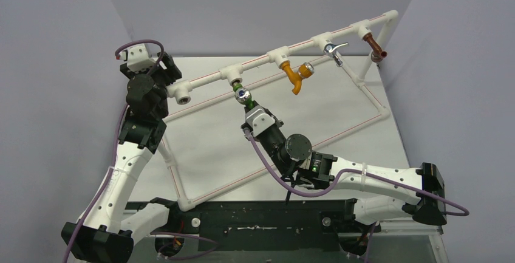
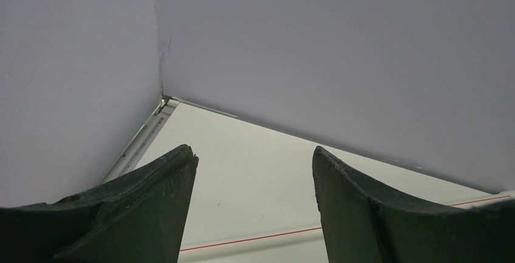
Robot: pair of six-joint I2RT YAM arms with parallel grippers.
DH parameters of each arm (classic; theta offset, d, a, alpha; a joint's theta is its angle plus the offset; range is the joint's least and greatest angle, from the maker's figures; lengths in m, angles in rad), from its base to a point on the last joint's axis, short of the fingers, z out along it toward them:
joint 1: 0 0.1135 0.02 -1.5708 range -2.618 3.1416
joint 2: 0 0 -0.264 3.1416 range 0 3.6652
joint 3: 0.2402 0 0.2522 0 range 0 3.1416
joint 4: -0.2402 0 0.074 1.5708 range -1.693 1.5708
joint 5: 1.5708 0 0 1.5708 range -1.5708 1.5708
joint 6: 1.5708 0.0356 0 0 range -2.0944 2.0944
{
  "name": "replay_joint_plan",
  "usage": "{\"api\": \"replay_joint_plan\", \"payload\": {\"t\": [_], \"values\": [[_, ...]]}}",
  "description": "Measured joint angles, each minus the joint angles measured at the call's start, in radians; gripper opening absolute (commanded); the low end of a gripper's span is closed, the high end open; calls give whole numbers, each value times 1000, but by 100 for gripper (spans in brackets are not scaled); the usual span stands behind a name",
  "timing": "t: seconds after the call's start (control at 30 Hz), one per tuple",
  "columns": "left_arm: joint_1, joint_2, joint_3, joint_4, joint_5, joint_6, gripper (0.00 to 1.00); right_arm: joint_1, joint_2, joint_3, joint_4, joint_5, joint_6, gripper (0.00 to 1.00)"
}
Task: Install the water faucets
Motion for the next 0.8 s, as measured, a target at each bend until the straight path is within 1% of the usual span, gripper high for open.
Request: {"api": "replay_joint_plan", "payload": {"t": [0.8], "values": [[0,0,0,1,0,0,67,-20,2,11,10,-3,3,0]]}}
